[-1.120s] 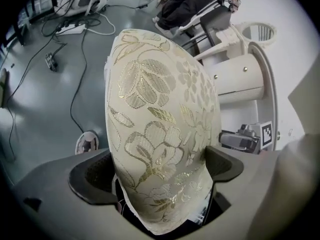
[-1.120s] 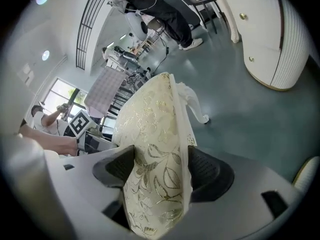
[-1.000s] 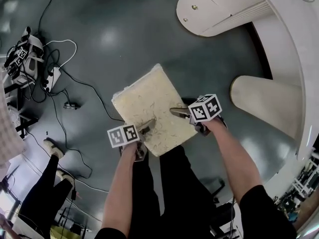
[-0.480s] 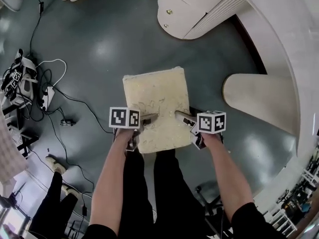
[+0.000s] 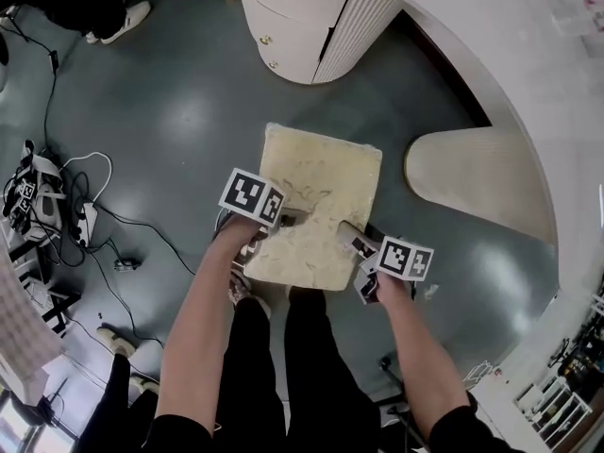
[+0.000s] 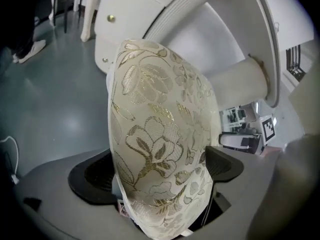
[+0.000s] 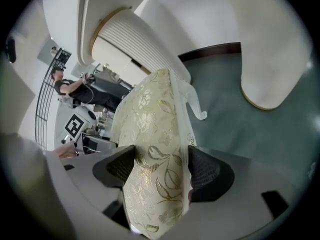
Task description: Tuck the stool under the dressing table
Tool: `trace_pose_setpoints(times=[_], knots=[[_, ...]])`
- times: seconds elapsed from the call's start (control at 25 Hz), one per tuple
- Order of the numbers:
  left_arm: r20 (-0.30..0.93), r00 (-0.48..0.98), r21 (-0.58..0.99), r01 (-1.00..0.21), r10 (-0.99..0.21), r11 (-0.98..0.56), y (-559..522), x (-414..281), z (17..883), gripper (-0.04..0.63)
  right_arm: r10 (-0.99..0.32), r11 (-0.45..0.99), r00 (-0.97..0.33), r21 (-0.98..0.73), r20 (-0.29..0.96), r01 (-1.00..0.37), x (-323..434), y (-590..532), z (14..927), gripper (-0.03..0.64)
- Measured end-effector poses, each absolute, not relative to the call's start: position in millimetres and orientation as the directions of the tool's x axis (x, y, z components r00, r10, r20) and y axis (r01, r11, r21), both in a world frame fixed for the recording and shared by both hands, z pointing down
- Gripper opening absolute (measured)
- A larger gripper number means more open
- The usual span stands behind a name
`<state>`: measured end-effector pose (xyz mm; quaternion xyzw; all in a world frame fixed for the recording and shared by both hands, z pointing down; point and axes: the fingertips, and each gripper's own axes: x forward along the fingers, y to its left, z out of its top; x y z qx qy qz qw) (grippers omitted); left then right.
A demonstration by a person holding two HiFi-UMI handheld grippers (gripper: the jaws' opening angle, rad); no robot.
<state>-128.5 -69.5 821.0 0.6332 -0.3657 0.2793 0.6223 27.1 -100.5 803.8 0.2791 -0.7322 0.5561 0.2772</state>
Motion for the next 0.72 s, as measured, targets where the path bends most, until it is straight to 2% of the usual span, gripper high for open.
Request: trace_pose_setpoints(times=[0.36, 0.52, 0.72], knots=[[0.825, 0.565, 0.559, -0.818, -0.001, -0.136, -142.4, -91.5, 835.2, 0.548, -0.243, 0.055, -0.664, -0.673, 0.707, -0.737, 66.8, -136.2, 823.3, 0.302], [0.822, 0.568, 0.566, -0.810, 0.034, -0.150, -157.6, -82.5, 832.0, 0.548, -0.273, 0.034, -0.653, -0.671, 0.707, -0.741, 75.6, -148.0, 818.9, 0.302], [0.824, 0.567, 0.559, -0.807, 0.017, -0.191, -194.5, -73.1, 824.9, 0.548, -0.328, 0.028, -0.644, -0.675, 0.690, -0.737, 84.5, -179.5, 812.2, 0.302]])
